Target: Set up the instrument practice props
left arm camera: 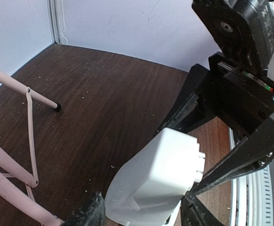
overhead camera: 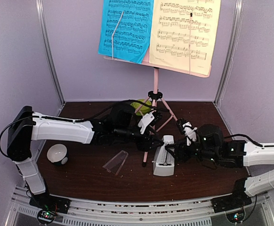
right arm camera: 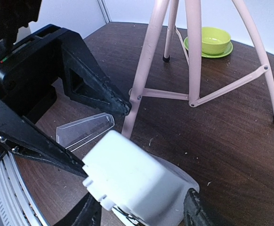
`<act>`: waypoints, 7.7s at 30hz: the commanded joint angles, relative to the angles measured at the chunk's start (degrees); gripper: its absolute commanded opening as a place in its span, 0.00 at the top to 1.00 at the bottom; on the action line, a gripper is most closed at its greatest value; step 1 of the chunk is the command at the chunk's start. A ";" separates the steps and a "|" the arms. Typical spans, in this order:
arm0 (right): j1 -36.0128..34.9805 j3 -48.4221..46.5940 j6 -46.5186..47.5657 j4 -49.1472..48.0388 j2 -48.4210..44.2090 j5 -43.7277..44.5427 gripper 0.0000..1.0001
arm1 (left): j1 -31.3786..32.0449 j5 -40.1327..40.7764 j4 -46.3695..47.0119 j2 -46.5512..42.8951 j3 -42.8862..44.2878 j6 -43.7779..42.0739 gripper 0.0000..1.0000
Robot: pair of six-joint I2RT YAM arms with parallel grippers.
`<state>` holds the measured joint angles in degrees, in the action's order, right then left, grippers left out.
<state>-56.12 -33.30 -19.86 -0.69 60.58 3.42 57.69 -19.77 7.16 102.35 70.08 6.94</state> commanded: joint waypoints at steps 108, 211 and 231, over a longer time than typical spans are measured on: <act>10.99 4.99 8.24 4.47 -8.20 -14.65 0.29 | 2.96 7.62 -3.79 5.18 7.83 -1.29 0.27; 15.84 -10.04 -6.39 31.83 -18.42 -1.06 0.13 | -15.13 17.28 -11.67 -14.78 -2.75 14.17 0.02; 31.86 -33.47 1.14 38.69 -12.47 -5.25 0.00 | -36.40 16.04 -42.44 -28.23 9.19 15.30 0.02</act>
<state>-25.63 -65.14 -19.57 35.94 48.14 -1.26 22.74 -6.24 -28.82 78.11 77.87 24.77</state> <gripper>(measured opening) 1.000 0.978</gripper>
